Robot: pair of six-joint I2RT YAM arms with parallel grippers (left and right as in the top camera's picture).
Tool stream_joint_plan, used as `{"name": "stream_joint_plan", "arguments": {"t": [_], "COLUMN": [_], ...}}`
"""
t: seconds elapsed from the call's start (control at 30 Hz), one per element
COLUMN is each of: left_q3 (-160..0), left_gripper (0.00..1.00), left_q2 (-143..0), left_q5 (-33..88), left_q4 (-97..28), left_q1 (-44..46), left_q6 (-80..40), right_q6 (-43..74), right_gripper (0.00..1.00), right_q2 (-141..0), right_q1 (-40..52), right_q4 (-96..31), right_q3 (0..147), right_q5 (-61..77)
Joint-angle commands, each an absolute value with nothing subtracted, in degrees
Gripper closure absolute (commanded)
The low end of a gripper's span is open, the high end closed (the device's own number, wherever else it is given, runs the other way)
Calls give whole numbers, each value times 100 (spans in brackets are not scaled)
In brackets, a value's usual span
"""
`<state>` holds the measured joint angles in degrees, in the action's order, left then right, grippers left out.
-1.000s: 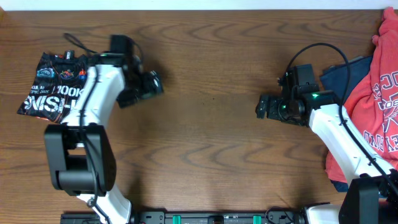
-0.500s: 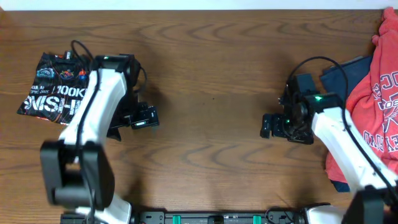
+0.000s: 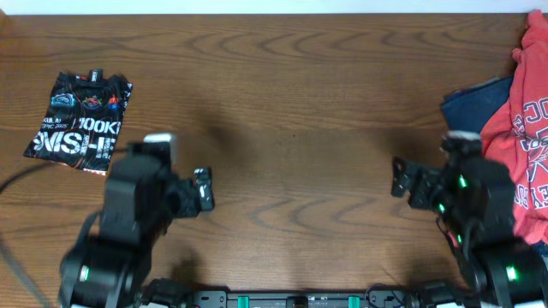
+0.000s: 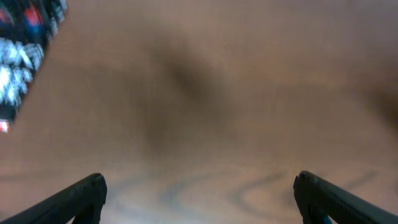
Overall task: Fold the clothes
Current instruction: 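Release the jersey and withdraw the left gripper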
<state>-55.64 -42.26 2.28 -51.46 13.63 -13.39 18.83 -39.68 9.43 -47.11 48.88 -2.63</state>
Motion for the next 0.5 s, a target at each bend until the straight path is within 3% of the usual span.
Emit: {"name": "stream_joint_plan", "arguments": {"t": [0.0, 0.47], "left_q3": [-5153, -5137], "left_gripper": [2, 2], "left_q2": [-3590, -2952], "left_q5": [30, 40], "left_q4": [-4906, -5092], "left_q1": [1396, 1396], "left_q6": [-1253, -1251], "right_q6": [1946, 1949], "right_gripper": [1, 1], "right_q2": [-3472, -3140], "right_q1": [895, 895], "right_q4": [-4731, -5798], "right_q3": [4630, 4628], "right_q5": [-952, -945]}}
